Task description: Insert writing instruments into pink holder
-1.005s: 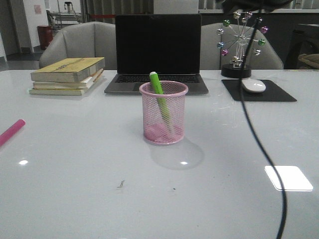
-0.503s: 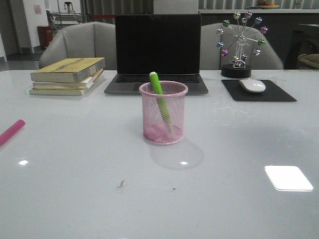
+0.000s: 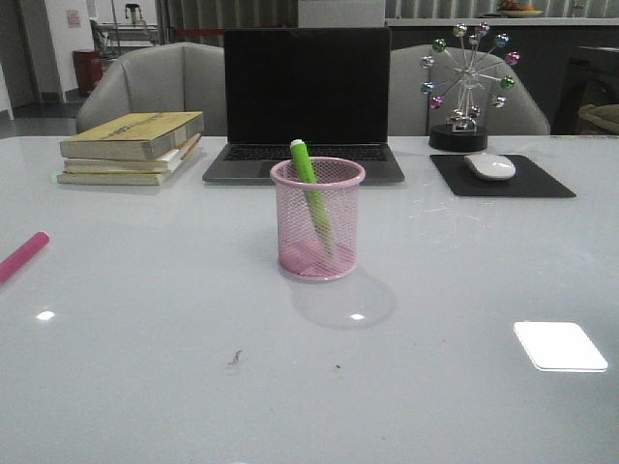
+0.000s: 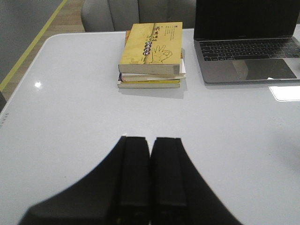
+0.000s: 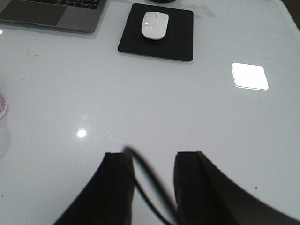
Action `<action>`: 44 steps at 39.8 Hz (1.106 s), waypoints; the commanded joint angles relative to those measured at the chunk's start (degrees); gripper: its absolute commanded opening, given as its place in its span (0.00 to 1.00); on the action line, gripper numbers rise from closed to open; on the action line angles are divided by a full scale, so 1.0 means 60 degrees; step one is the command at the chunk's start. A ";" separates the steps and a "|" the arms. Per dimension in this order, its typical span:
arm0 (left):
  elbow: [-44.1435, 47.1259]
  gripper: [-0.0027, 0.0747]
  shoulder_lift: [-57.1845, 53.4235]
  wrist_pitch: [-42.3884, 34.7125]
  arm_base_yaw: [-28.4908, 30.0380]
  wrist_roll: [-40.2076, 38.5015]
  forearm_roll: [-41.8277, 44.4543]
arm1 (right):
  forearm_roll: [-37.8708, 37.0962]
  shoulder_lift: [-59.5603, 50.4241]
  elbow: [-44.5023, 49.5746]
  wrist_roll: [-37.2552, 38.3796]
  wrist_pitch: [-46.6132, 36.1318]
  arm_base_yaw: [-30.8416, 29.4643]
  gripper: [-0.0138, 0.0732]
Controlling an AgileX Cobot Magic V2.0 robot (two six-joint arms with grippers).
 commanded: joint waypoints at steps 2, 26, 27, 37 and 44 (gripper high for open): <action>-0.0306 0.15 -0.0066 -0.0781 0.0000 -0.0041 -0.0086 | -0.0056 -0.0475 0.0127 -0.0092 -0.0970 -0.0052 0.56; -0.0306 0.15 -0.0066 -0.0781 0.0000 -0.0041 -0.0086 | -0.0056 -0.0506 0.0146 -0.0092 -0.0905 -0.0044 0.56; -0.0306 0.15 -0.0066 -0.0781 0.0000 -0.0041 -0.0086 | -0.0056 -0.0506 0.0146 -0.0092 -0.0905 -0.0044 0.56; -0.0306 0.15 -0.0066 -0.0781 0.0000 -0.0041 -0.0086 | -0.0056 -0.0506 0.0146 -0.0092 -0.0905 -0.0044 0.56; -0.0306 0.15 -0.0066 -0.1002 0.0000 -0.0041 -0.0105 | -0.0056 -0.0506 0.0146 -0.0092 -0.0905 -0.0044 0.56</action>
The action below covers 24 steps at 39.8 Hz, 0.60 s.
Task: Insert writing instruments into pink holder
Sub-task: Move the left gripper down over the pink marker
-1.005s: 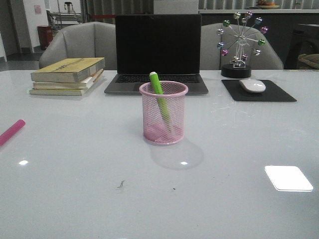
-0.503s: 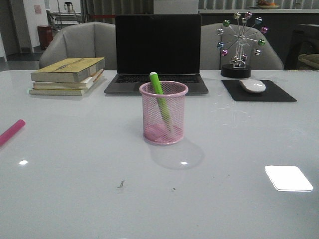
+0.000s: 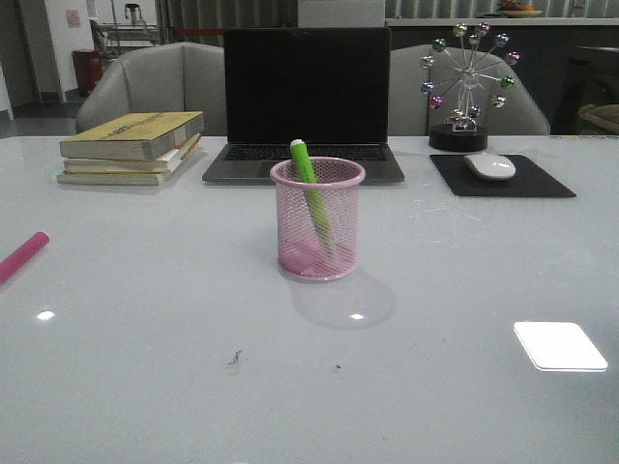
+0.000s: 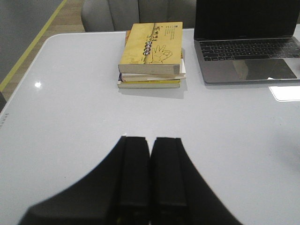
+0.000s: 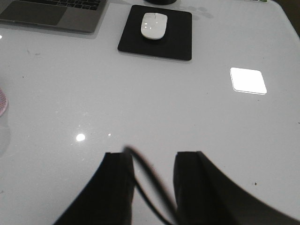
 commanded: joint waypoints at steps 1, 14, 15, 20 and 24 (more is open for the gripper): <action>-0.0306 0.15 -0.0066 -0.1047 0.0000 -0.0041 -0.0103 | -0.0056 -0.0071 -0.0280 -0.0092 -0.0753 -0.0044 0.56; -0.0306 0.15 -0.0066 -0.1046 0.0000 -0.0041 -0.0147 | -0.0056 -0.0071 -0.0280 -0.0092 -0.0753 -0.0044 0.56; -0.0306 0.15 -0.0066 -0.1046 0.0000 -0.0041 -0.0147 | -0.0056 -0.0071 -0.0280 -0.0092 -0.0753 -0.0044 0.56; -0.0324 0.15 -0.0066 -0.1068 0.0000 -0.0041 -0.0147 | -0.0056 -0.0071 -0.0280 -0.0092 -0.0753 -0.0044 0.56; -0.0339 0.18 -0.0066 -0.1173 0.0000 -0.0041 -0.0147 | -0.0056 -0.0071 -0.0280 -0.0092 -0.0753 -0.0044 0.56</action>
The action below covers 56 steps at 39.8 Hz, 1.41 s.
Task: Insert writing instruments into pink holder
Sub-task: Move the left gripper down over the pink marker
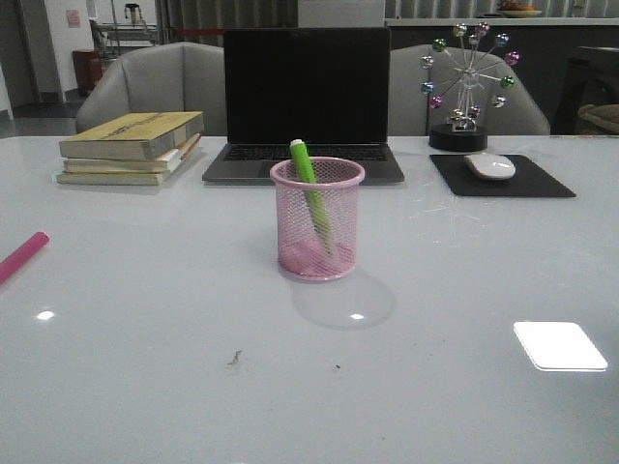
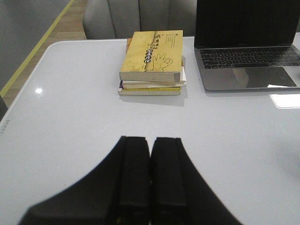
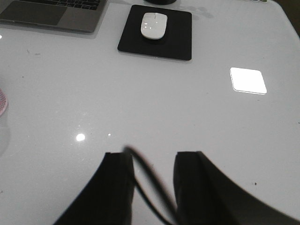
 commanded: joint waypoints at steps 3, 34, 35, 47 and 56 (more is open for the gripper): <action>-0.0339 0.21 -0.0066 -0.1024 0.0000 -0.0041 -0.0110 | -0.0056 -0.0071 -0.0280 -0.0092 -0.0753 -0.0044 0.56; -0.2327 0.29 0.1572 0.0187 0.0000 -0.0041 -0.0110 | -0.0056 -0.0071 -0.0280 -0.0092 -0.0753 -0.0044 0.56; -0.2598 0.29 0.1756 0.0449 0.0000 -0.0041 -0.0110 | -0.0056 -0.0071 -0.0280 -0.0092 -0.0753 -0.0044 0.56; -0.5012 0.29 0.4779 0.3083 0.0000 -0.0023 -0.0110 | -0.0056 -0.0071 -0.0280 -0.0092 -0.0753 -0.0044 0.56; -0.5693 0.37 0.6473 0.4022 0.0000 -0.0023 -0.0110 | -0.0056 -0.0071 -0.0280 -0.0092 -0.0753 -0.0044 0.56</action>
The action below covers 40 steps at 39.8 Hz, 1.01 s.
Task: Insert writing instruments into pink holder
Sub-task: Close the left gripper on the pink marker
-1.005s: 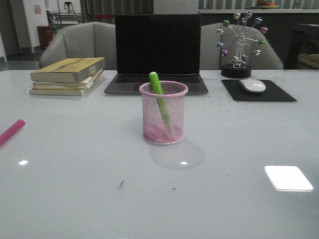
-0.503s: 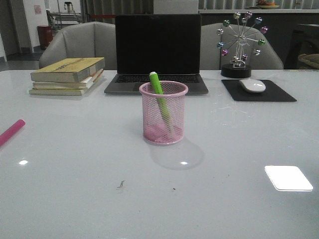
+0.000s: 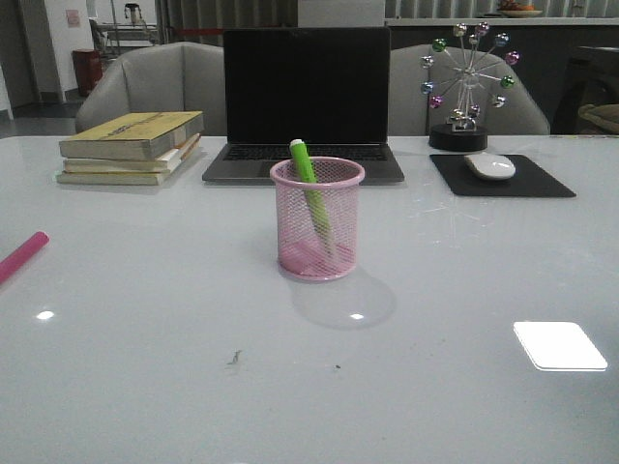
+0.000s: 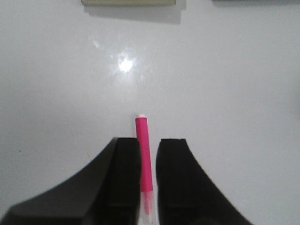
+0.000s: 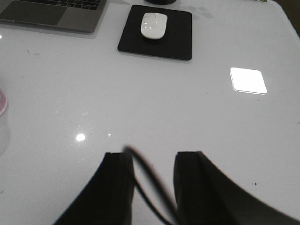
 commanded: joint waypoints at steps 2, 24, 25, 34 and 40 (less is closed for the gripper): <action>-0.0479 0.40 0.0375 -0.0211 0.0000 -0.0023 -0.0112 | -0.0056 -0.0071 -0.0280 -0.0092 -0.0753 -0.0044 0.56; -0.0479 0.48 0.2531 0.0071 0.0000 -0.0023 -0.0270 | -0.0056 -0.0071 -0.0280 -0.0092 -0.0753 -0.0044 0.56; -0.0479 0.48 0.2608 0.0052 0.0000 -0.0023 -0.0253 | -0.0056 -0.0071 -0.0280 -0.0092 -0.0753 -0.0044 0.56; -0.0486 0.50 0.3223 0.0025 0.0000 -0.0023 -0.0210 | -0.0056 -0.0071 -0.0280 -0.0092 -0.0753 -0.0044 0.56; -0.0486 0.50 0.3498 0.0025 0.0000 -0.0023 -0.0170 | -0.0056 -0.0071 -0.0280 -0.0092 -0.0753 -0.0044 0.56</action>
